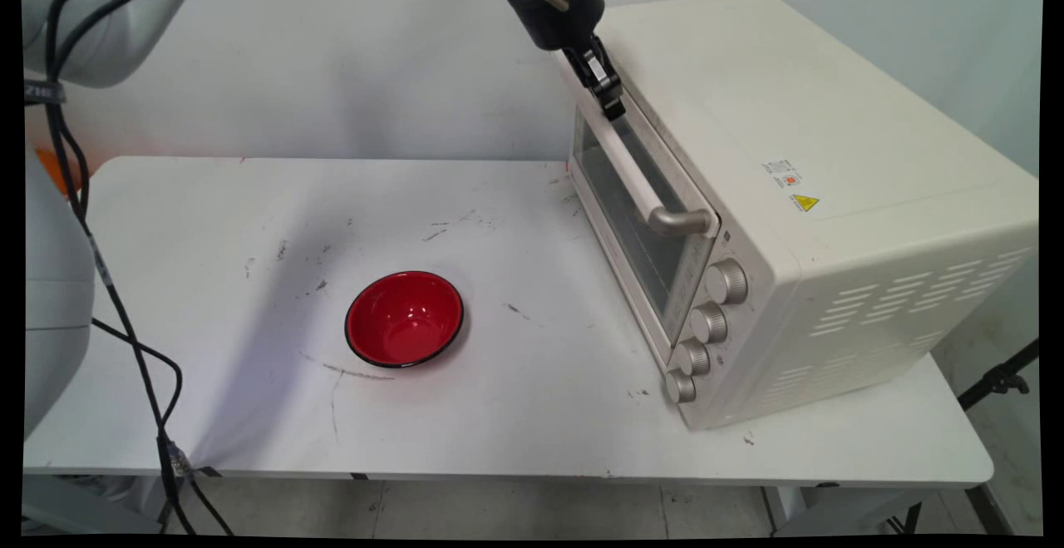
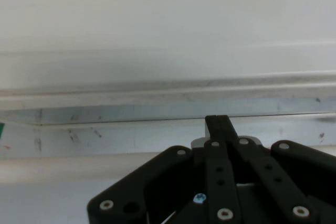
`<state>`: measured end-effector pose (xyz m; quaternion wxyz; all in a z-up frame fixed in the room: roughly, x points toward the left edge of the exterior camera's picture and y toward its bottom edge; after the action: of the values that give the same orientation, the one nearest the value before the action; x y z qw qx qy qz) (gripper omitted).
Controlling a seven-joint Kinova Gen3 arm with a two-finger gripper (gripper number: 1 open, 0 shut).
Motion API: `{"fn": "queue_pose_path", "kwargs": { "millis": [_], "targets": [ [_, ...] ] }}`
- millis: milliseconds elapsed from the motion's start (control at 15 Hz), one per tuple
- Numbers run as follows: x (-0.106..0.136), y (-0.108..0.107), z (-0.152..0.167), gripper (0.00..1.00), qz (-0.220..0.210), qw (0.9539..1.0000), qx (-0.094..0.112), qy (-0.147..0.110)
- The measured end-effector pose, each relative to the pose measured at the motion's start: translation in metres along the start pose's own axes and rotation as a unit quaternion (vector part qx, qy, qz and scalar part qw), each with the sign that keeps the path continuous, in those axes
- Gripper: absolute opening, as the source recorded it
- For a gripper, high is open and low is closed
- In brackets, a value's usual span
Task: Open the oven
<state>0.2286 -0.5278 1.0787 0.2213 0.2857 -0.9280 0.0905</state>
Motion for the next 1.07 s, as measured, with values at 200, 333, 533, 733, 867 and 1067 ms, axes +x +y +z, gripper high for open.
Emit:
{"fn": "queue_pose_path", "kwargs": {
  "millis": [200, 333, 533, 733, 867, 1067],
  "targets": [
    [-0.001, -0.001, 0.007, 0.0, -0.001, 1.0, -0.003, -0.006],
    [-0.002, -0.001, 0.011, 0.0, 0.0, 0.9999, -0.005, -0.009],
    [-0.007, -0.001, 0.014, 0.0, 0.003, 0.9998, -0.007, -0.016],
    [-0.016, 0.0, 0.015, 0.0, 0.007, 0.9997, -0.008, -0.024],
    [-0.024, 0.001, 0.015, 0.0, 0.01, 0.9995, -0.009, -0.028],
    [-0.04, 0.003, 0.014, 0.0, 0.018, 0.9993, -0.009, -0.033]
  ]
}}
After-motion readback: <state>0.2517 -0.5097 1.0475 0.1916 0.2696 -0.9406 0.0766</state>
